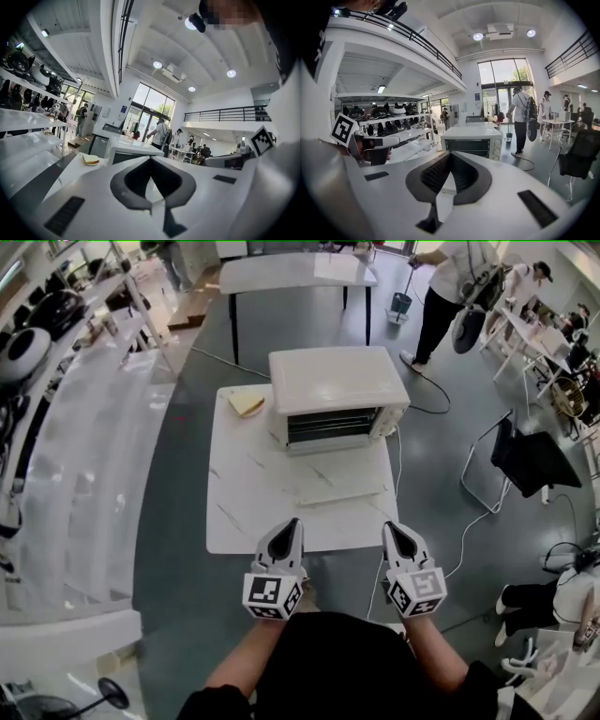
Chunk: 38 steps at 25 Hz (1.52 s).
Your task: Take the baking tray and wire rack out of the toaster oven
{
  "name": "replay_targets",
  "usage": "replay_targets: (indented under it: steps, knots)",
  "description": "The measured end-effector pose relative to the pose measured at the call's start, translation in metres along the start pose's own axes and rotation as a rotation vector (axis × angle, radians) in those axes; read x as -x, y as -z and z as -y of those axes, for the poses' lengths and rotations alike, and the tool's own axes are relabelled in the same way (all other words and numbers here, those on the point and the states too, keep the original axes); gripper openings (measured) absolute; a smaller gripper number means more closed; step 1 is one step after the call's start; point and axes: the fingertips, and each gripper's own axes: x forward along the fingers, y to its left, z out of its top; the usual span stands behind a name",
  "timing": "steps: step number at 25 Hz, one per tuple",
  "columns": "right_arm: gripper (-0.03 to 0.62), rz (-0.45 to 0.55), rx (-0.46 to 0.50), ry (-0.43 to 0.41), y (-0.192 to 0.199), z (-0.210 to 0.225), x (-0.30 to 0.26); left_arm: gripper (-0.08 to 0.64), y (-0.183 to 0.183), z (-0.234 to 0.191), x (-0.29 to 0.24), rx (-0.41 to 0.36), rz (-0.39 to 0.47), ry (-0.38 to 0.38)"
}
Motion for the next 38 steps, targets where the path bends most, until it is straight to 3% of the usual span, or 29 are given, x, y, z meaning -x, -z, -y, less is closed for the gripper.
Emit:
replay_targets:
  steps: [9, 14, 18, 24, 27, 32, 38]
  knots:
    - [0.021, -0.040, -0.024, 0.027, -0.002, -0.014, -0.069, 0.018, 0.001, -0.053, -0.052, 0.018, -0.043, 0.075]
    - [0.021, -0.067, -0.099, 0.044, 0.003, -0.007, -0.090, 0.018, -0.002, -0.059, -0.061, -0.054, -0.044, 0.065]
    - [0.021, -0.039, -0.143, 0.046, -0.007, 0.001, -0.111, 0.018, -0.002, -0.070, -0.074, 0.003, -0.041, 0.032]
    - [0.021, 0.032, -0.216, 0.005, 0.000, 0.028, -0.138, 0.018, 0.006, -0.061, -0.106, -0.019, -0.003, 0.033]
    - [0.021, 0.020, -0.234, 0.003, 0.008, 0.052, -0.147, 0.018, 0.018, -0.056, -0.129, 0.026, -0.025, 0.009]
    - [0.023, -0.002, -0.260, -0.013, 0.016, 0.076, -0.172, 0.020, 0.039, -0.061, -0.166, 0.005, -0.084, -0.043]
    - [0.023, -0.017, -0.285, -0.072, 0.026, 0.113, -0.214, 0.020, 0.052, -0.071, -0.214, 0.085, -0.077, -0.152]
